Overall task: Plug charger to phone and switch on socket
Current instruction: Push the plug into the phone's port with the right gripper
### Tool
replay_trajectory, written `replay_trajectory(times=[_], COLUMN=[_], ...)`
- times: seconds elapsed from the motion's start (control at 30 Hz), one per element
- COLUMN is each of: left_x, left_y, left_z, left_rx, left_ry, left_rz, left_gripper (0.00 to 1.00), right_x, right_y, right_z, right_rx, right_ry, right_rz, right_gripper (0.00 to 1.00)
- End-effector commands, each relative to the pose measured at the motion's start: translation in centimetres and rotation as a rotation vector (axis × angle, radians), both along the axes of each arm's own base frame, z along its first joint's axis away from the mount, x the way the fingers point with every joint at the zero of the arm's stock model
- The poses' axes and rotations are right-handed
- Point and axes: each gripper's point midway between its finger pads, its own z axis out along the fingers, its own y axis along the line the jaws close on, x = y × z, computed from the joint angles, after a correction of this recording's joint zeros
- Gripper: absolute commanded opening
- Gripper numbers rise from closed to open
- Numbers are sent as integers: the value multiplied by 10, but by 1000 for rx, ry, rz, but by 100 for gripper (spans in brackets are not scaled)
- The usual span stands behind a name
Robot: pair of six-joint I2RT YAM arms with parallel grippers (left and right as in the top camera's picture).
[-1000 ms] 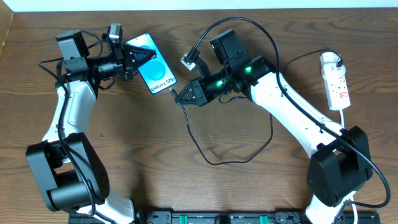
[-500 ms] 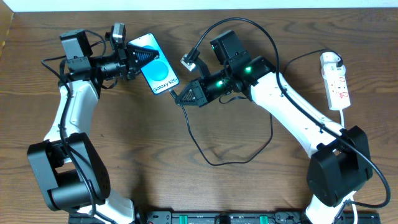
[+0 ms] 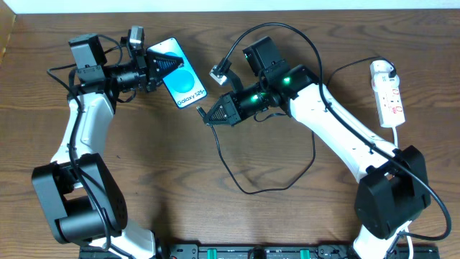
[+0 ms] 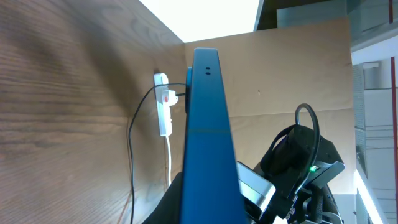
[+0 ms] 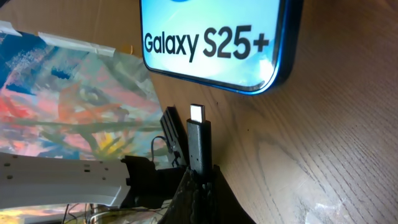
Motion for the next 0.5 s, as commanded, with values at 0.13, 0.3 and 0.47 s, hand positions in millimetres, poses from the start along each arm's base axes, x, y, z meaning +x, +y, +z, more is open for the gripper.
replay_trajectory(times=[0.13,0.3,0.47], left_x=[-2,-2,-2], left_y=[-2,-2,-2], left_z=[16,16,16], left_rx=[7,7,7], left_ry=[-67,-66,-66], left_rz=[-17,-18,-18], left_gripper=[7,7,7], right_x=[-5,-4,-2], right_y=[4,5,6], right_z=[6,7,9], right_rx=[33,40,47], right_ry=[-18,-27,-37], right_rz=[32,33,31], right_gripper=[1,1,1])
